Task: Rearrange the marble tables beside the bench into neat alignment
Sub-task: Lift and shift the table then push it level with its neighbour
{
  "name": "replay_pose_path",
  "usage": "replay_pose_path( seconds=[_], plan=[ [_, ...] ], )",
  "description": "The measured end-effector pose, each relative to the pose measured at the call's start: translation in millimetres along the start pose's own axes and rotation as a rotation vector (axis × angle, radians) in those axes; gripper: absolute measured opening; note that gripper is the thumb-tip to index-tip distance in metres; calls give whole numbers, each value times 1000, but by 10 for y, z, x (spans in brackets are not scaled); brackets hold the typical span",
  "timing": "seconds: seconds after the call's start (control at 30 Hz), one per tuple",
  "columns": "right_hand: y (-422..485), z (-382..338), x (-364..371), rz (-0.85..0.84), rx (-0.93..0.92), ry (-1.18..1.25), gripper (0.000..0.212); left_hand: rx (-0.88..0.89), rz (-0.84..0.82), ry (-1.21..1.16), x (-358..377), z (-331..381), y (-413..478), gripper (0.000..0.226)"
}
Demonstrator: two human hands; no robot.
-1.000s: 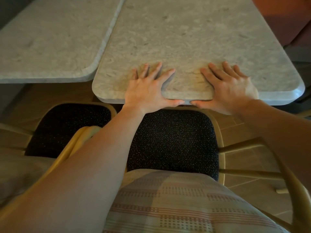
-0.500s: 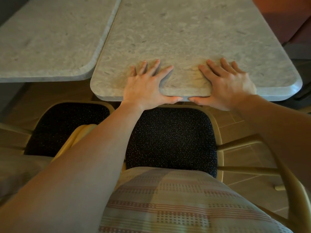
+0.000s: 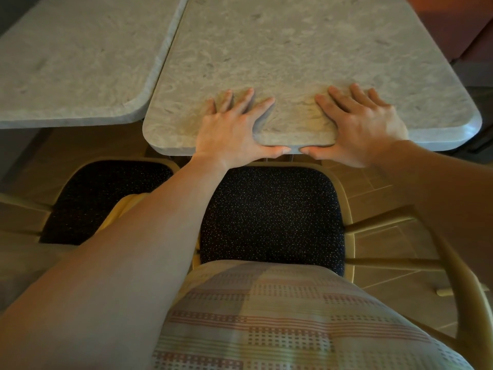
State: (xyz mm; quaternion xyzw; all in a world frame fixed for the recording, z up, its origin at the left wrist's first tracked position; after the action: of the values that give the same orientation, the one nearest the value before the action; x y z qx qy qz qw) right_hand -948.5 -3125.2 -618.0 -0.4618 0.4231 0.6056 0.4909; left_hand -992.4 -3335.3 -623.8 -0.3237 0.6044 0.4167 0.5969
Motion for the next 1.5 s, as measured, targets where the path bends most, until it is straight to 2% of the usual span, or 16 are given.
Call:
replay_pose_path(
  seconds=[0.2,0.67,1.03,1.23,1.5],
  plan=[
    [-1,17,-10,-4,-5,-6,130,1,5,4,-11,16,19,122],
    [46,15,37,-15,-29,-31,138,-10,11,-6,8,-21,30,120],
    [6,22,27,-52,-32,-3,132,-34,-34,-13,36,-25,-5,119],
    [29,17,80,-28,-23,-29,141,-38,-20,-3,51,-28,18,121],
    [83,54,79,-28,-10,-30,140,-32,-31,11,16,-23,49,123]
  ],
)
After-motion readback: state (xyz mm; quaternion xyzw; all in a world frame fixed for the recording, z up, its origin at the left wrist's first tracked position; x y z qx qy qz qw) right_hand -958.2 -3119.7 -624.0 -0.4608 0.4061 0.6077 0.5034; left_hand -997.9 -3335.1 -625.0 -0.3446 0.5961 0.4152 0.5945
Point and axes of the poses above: each hand's wrist, its own y-axis towards the middle knuckle, its own x-axis out of the palm, z = x × y, the point moved 7 cm from there along y, towards the middle knuckle, and after that the axes turned 7 degrees about -y, right-handed, at the moved point
